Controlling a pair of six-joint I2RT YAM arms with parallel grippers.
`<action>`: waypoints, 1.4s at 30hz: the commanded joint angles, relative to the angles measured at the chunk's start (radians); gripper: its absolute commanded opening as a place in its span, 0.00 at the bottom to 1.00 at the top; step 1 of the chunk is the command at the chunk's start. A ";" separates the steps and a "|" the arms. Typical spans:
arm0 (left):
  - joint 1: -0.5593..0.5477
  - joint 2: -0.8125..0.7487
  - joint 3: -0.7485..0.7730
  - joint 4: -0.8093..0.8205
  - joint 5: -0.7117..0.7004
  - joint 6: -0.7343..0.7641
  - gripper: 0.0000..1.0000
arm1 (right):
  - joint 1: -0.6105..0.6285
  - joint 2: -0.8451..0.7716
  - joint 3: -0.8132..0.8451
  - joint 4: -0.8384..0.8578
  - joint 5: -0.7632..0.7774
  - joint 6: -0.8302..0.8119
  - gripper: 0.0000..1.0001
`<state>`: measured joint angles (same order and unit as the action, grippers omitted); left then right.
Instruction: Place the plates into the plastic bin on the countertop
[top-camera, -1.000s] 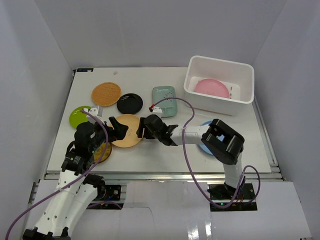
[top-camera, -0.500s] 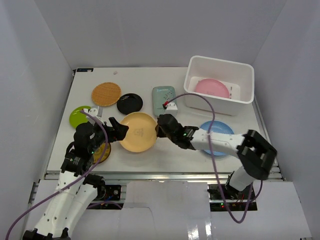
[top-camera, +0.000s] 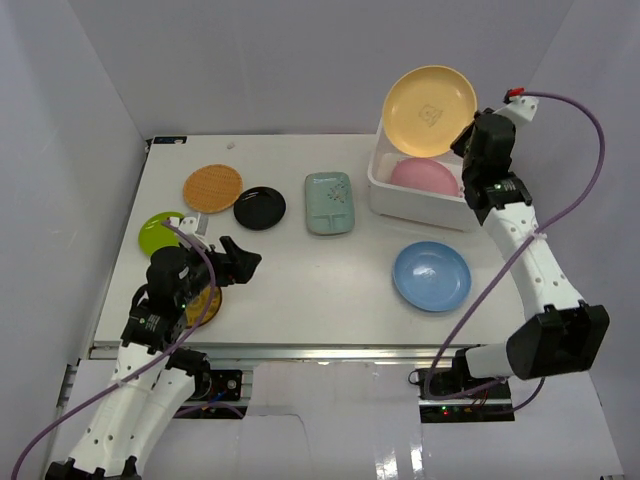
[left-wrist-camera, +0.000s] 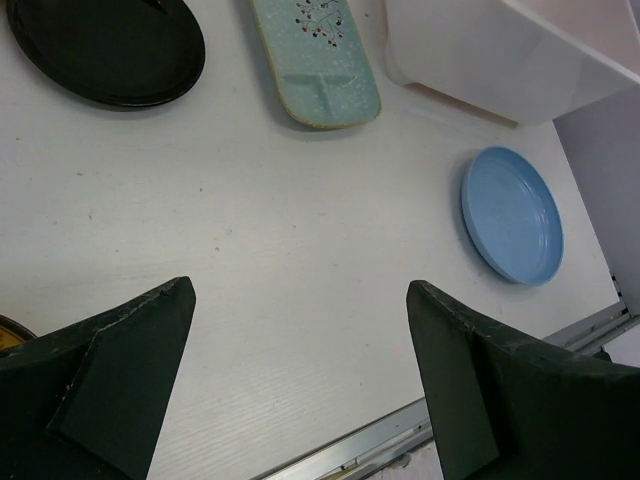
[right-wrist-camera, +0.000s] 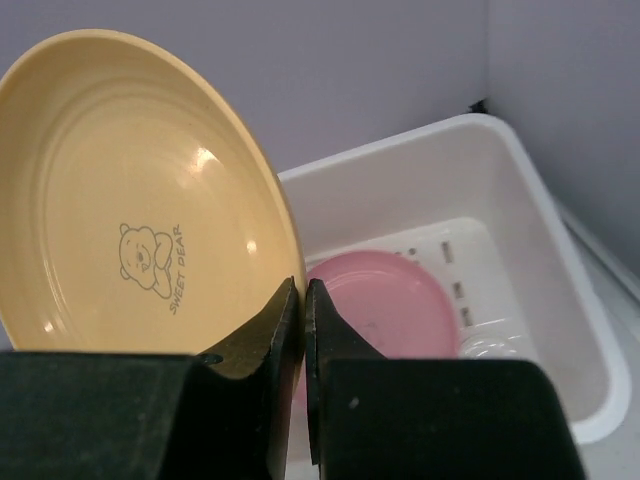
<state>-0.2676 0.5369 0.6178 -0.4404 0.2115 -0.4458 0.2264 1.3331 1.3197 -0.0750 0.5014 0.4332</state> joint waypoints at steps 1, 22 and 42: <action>-0.008 0.005 0.007 0.014 0.037 -0.001 0.98 | -0.123 0.135 0.110 -0.095 -0.069 -0.021 0.08; -0.186 0.162 -0.115 0.334 0.222 -0.260 0.97 | -0.214 0.252 0.102 -0.227 -0.230 -0.008 0.96; -0.766 1.321 0.502 0.522 -0.268 -0.287 0.93 | -0.150 -0.687 -0.554 -0.114 -0.626 0.102 0.89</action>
<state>-1.0306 1.8301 1.0370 0.0433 -0.0036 -0.7208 0.0753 0.7139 0.7750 -0.1810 -0.0959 0.5426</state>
